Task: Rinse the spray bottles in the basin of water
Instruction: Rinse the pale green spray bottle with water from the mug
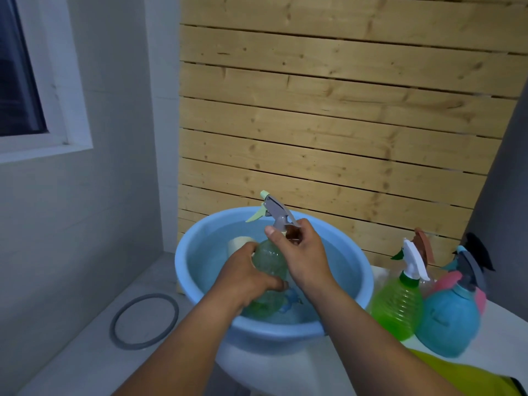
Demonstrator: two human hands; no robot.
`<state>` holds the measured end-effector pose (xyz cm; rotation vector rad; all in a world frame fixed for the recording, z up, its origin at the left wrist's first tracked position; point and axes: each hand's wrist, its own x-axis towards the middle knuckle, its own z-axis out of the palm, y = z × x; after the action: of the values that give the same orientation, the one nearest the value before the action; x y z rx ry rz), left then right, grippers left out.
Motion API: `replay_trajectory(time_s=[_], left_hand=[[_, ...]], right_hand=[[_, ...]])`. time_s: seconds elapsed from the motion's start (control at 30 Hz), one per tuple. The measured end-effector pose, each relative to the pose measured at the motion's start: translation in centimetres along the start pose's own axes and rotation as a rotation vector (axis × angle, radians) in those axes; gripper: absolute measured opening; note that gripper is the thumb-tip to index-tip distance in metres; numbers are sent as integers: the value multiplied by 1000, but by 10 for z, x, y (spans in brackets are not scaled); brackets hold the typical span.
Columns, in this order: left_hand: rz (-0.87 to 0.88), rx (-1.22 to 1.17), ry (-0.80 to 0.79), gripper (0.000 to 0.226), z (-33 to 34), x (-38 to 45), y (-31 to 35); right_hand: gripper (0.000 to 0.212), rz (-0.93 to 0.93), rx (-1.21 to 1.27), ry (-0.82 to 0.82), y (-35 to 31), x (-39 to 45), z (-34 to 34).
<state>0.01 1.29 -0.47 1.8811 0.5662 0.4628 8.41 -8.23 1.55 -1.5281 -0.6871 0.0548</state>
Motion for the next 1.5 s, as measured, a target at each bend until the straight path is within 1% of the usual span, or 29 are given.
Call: replay_trajectory(time_s=[0.07, 0.1, 0.23, 0.3, 0.4, 0.47, 0.53, 0.6, 0.67, 0.77, 0.87, 0.93, 1.0, 1.07, 1.1, 1.2, 1.27, 1.4, 1.5], left_hand=[[6, 13, 3, 63, 0, 0, 0], [11, 11, 5, 63, -1, 0, 0], [31, -32, 22, 59, 0, -2, 2], [30, -40, 30, 59, 0, -3, 3], [29, -36, 23, 59, -1, -3, 3], [42, -16, 16, 59, -1, -4, 4], [48, -6, 13, 59, -1, -4, 4], [42, -12, 20, 59, -1, -4, 4], [41, -14, 35, 59, -1, -4, 3], [43, 4, 42, 61, -2, -4, 3], [43, 35, 61, 64, 0, -4, 4], [44, 27, 68, 65, 1, -4, 4], [42, 11, 80, 62, 0, -4, 4], [40, 5, 98, 60, -1, -4, 4], [37, 10, 105, 61, -2, -5, 5], [36, 61, 139, 67, -4, -7, 8], [52, 111, 176, 68, -6, -8, 13], [75, 170, 238, 70, -8, -10, 18], [82, 186, 248, 72, -9, -11, 19]], right_hand=[[39, -18, -40, 8, -1, 0, 0], [38, -26, -38, 7, -1, -1, 0], [21, -23, 17, -61, -2, -4, 1], [22, -21, -8, -83, -3, -4, 2], [15, -44, -50, -16, -3, -3, 1], [25, -57, -61, 21, -4, -4, 1], [32, -40, -66, 16, -3, -4, 1], [29, -15, -63, -13, -2, -4, 2], [25, -37, -76, -24, -3, -4, 2], [19, -106, -91, 34, -2, -3, 1], [28, -113, -119, 90, -2, -3, 1], [33, -126, -140, 66, -4, -5, 3], [34, -154, -199, 11, -5, -7, 5], [28, -187, -264, -2, -5, -7, 6], [27, -186, -288, 12, -6, -6, 6], [34, -155, -374, 73, -13, -3, 6], [38, -160, -441, 100, -23, 1, 8], [44, -185, -653, 107, -39, 7, 14], [43, -170, -687, 137, -44, 6, 17]])
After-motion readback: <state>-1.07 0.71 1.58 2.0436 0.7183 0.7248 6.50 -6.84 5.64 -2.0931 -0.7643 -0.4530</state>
